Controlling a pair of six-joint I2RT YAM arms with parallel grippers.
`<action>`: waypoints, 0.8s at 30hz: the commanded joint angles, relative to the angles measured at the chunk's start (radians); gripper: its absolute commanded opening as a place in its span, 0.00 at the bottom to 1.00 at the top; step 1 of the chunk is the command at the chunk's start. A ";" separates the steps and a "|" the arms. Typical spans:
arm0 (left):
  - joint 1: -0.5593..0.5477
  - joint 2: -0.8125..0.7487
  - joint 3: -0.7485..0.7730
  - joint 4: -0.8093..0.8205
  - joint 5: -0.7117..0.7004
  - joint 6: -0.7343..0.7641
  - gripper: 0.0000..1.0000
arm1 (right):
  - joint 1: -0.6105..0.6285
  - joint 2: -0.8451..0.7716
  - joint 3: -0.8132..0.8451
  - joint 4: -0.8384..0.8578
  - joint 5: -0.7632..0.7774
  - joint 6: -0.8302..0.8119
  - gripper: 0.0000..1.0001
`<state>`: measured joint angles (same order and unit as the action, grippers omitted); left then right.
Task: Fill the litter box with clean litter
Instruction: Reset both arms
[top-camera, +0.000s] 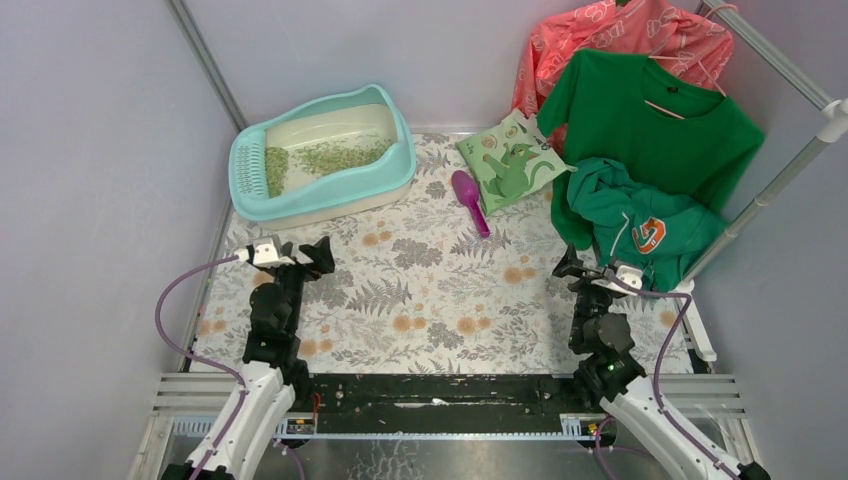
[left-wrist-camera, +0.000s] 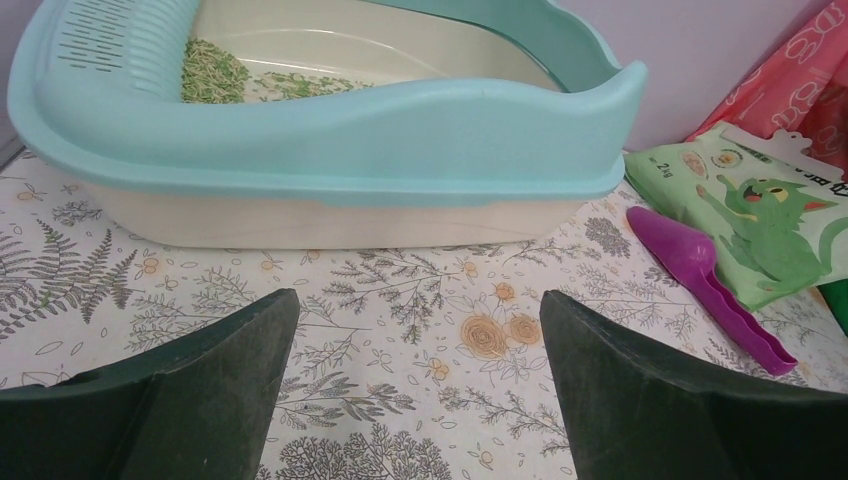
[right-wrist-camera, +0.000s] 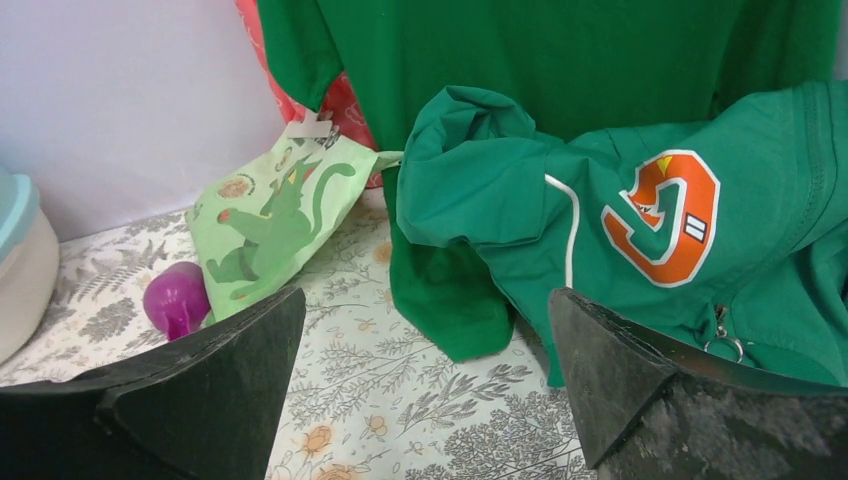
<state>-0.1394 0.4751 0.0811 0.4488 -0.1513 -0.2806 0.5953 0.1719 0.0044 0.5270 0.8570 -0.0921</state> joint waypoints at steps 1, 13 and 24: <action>0.001 -0.015 -0.014 0.019 -0.019 0.030 0.99 | -0.003 0.120 -0.111 0.234 0.052 -0.084 1.00; 0.000 0.013 -0.022 0.073 0.009 0.057 0.99 | -0.039 0.824 -0.106 0.904 0.054 -0.116 1.00; 0.000 0.027 -0.024 0.090 0.007 0.065 0.99 | -0.166 1.227 0.008 1.081 -0.032 -0.050 1.00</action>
<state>-0.1394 0.4961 0.0628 0.4614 -0.1413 -0.2466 0.4492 1.3247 0.0040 1.4464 0.8257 -0.1352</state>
